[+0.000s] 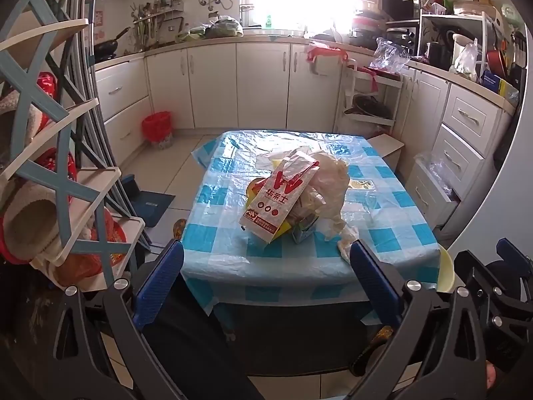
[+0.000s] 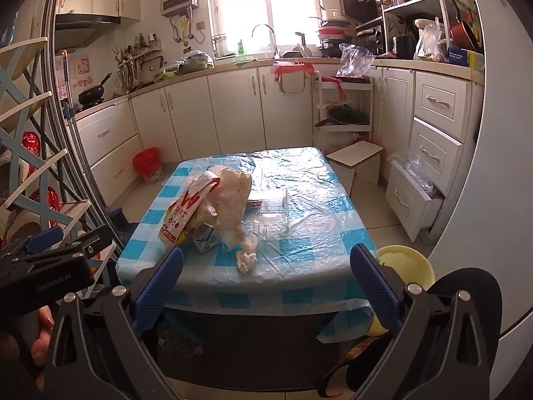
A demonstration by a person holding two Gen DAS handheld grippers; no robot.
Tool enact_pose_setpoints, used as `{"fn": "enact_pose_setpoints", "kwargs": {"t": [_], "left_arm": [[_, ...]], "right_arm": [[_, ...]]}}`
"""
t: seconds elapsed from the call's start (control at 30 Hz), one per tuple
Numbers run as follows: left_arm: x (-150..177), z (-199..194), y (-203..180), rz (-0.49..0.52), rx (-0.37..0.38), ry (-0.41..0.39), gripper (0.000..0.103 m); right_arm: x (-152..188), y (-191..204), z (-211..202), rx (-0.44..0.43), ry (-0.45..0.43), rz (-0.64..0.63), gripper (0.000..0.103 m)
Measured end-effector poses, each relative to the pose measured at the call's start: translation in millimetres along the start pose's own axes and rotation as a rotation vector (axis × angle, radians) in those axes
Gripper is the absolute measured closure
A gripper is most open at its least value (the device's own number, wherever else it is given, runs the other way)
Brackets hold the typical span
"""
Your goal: Collect trash
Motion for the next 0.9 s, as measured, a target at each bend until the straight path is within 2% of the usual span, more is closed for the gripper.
{"fn": "enact_pose_setpoints", "kwargs": {"t": [0.9], "left_arm": [[0.4, -2.9, -0.3, 0.002, 0.001, -0.006, 0.007]], "right_arm": [[2.7, -5.1, 2.4, 0.000, -0.002, 0.009, 0.007]]}}
Point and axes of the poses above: each gripper's, at about its wrist camera, not at the fingertips, and z roughly the way its jaws point, y to its left, x to its underside, the point moved 2 cm from there along z, roughly the way its jaws point, and after that the axes turned 7 degrees about y, right-handed, at the moved point
